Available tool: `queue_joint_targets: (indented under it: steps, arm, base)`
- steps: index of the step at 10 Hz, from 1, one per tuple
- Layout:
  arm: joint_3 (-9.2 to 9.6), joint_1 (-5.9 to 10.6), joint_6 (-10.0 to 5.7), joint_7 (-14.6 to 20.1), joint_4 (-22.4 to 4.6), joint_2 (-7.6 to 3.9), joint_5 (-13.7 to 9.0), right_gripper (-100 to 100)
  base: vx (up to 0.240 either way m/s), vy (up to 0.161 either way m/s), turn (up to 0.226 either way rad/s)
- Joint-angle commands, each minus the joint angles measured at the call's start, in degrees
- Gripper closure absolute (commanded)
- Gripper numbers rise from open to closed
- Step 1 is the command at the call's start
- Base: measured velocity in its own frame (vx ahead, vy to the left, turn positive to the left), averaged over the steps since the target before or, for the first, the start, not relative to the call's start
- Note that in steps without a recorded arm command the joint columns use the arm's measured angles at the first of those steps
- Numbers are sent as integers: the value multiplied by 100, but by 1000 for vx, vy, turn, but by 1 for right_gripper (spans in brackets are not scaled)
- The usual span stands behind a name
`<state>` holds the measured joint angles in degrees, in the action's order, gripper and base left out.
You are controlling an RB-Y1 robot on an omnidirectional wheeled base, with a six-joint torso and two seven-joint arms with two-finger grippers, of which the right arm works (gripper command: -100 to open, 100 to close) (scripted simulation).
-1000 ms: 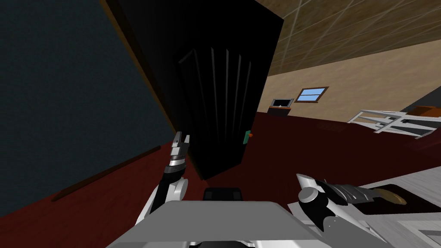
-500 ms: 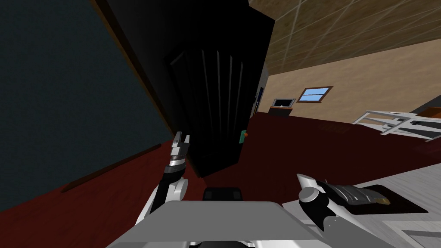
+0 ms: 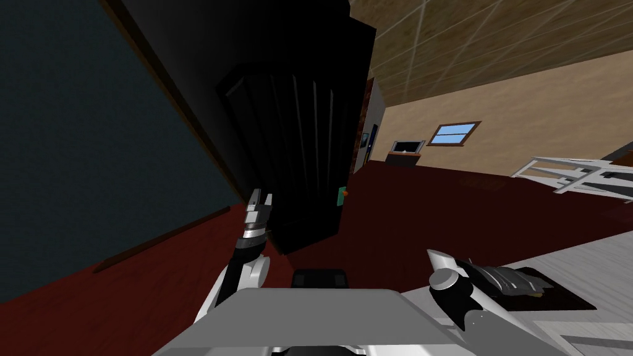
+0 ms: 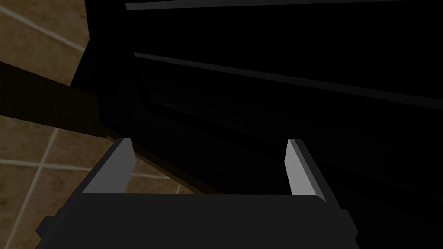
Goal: Push the door open
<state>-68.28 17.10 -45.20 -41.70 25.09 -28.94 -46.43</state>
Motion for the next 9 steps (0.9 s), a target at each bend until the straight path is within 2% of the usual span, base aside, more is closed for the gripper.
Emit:
queue_joint_targets:
  steps: [1, 5, 6, 9]
  arm:
    - [-3, -4, 13, 0, -14, 20, -5, 100]
    - [-3, -4, 13, 0, -14, 20, -5, 100]
    - [-128, -25, -83, -89, -17, 25, -76, 100]
    - [-315, -51, -233, -224, -6, 10, -180, 100]
  base:
    - [-2, 52, -7]
    - [-1, 19, 0]
    - [31, -127, 19]
    - [42, -190, 5]
